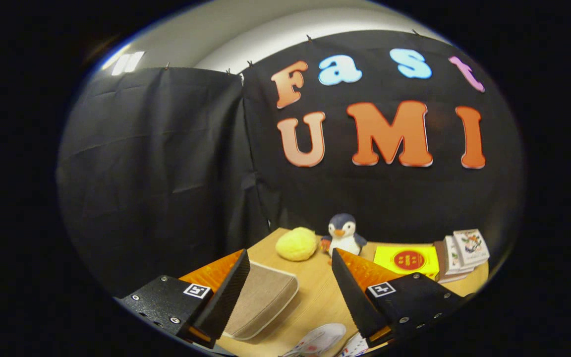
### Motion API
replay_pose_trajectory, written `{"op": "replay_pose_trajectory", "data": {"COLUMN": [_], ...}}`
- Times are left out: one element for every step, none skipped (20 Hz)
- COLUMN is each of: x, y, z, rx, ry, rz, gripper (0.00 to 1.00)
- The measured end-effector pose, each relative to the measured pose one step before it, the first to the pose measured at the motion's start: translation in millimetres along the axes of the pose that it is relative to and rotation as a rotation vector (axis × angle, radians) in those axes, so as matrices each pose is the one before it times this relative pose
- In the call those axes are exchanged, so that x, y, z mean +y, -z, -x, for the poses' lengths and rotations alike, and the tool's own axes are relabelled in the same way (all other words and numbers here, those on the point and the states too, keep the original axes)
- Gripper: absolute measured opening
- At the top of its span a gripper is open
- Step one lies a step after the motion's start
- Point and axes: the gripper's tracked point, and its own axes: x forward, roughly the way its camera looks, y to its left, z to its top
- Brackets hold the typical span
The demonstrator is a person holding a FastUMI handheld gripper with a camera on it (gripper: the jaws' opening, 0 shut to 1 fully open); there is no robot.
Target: Open the storage box then place both shoes into the box .Put the left shoe in first, then the right shoe, with the right side of both shoes facing outward in a uniform manner.
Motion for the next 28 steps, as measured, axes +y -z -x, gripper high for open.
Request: {"op": "replay_pose_trajectory", "data": {"x": [1.87,-1.2,-0.71,-1.22,-2.77,-3.6,-3.83,-0.19,-3.51,-4.0,-5.66,-4.11,-2.24,-2.06,-4.97,-4.58,-1.96,1.05,1.32,0.82,0.41,0.69,0.45,0.92,0.93,1.39,0.76,1.77], "y": [13.3,15.9,13.69,11.36,13.66,11.86,10.93,10.78,10.88,12.38,9.61,11.49,8.37,10.5,6.17,2.96,2.51,3.22,2.95,2.09,0.29,1.44,-0.16,2.56,1.7,0.74,-1.51,-0.26], "z": [-3.33,-5.12,-5.75,-6.27,-4.67,-4.25,-6.38,-7.58,-6.73,-6.88,-5.61,-6.25,-5.61,-4.48,-4.78,-3.52,-4.34,-1.95,-2.89,-0.94,-1.9,-2.73,-2.95,-3.87,-3.22,-1.2,-2.23,-3.48], "rx": [0.04759,0.04327,0.04431,0.03923,0.04534,0.03531,0.03857,0.03226,0.04115,0.04196,0.03289,0.03112,0.02952,0.03233,0.02657,0.01183,0.00648,0.01262,0.01596,0.01013,0.00703,0.00558,0.00755,0.00829,0.0096,0.0024,-0.00347,-0.00456], "ry": [-0.01169,-0.01627,-0.0217,-0.01783,-0.02059,-0.01286,-0.01749,-0.01965,-0.0157,-0.01419,-0.00804,-0.02264,-0.01973,-0.02806,-0.0014,0.0019,-0.01861,-0.02441,-0.03099,-0.0294,-0.02625,-0.02269,-0.02437,-0.02051,-0.0199,-0.01798,-0.01327,-0.0088], "rz": [-0.04241,-0.05904,-0.06648,-0.0717,-0.06519,-0.05893,-0.04653,-0.04241,-0.03499,-0.02753,-0.02106,-0.01579,-0.02331,-0.02699,-0.02993,-0.02543,-0.02342,-0.02926,-0.03296,-0.03397,-0.02584,-0.0168,-0.01593,-0.01979,-0.02921,-0.02617,-0.0099,-0.0003], "gripper": [0.99,0.99,0.98,0.99,0.98,0.98,0.98,0.98,0.98,0.98,0.98,0.97,0.98,0.97,0.97,0.97,0.97,0.97,0.97,0.97,0.97,0.97,0.97,0.97,0.97,0.97,0.96,0.95]}}
